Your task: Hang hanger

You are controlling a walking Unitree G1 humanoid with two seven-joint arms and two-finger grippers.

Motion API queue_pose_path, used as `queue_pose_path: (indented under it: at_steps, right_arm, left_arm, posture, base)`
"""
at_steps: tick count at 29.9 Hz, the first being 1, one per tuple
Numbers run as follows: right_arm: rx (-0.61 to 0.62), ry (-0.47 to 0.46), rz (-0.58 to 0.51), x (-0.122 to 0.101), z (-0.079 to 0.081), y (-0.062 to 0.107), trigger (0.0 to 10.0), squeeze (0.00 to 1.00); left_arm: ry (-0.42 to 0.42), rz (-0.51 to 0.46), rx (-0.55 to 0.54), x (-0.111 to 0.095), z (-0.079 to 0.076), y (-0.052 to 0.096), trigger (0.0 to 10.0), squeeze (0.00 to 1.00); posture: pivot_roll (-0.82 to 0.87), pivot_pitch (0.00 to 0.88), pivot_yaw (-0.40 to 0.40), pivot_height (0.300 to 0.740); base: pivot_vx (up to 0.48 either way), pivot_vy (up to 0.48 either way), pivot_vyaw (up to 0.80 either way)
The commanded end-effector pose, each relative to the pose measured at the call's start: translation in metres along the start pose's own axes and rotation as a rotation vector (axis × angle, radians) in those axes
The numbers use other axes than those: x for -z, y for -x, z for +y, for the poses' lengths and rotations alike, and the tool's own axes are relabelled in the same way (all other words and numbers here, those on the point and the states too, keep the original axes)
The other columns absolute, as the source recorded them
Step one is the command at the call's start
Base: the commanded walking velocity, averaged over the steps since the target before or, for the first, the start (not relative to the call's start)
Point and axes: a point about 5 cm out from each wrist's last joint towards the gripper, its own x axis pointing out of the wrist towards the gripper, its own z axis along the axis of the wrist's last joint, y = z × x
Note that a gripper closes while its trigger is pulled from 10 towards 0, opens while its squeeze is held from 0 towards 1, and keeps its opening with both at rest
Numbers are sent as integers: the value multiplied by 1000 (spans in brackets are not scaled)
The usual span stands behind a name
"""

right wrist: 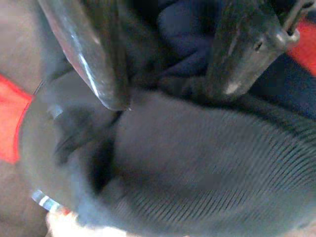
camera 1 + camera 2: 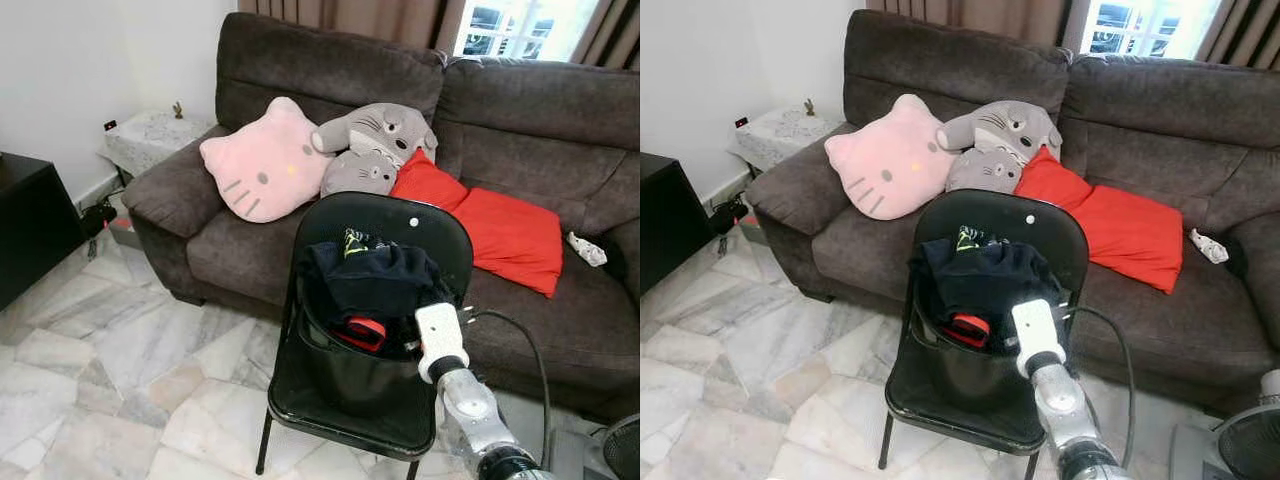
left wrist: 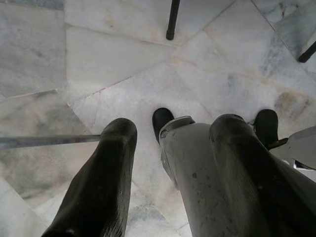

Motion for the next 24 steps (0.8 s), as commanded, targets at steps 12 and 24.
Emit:
queue_pose_path:
  at_steps: [12,24]
  right_arm:
    - [89,-60,-56,-12,-11,-4,10000,0]
    - [1,-26,-98,-18,0,-6,10000,0]
  left_arm:
    - [-19,32,-7,7,1,2,10000,0]
    - [-18,31,-5,7,1,2,10000,0]
  posture:
    - [30,31,-17,740]
    - [24,38,-17,740]
  base:
    - [0,0,0]
    - [0,0,0]
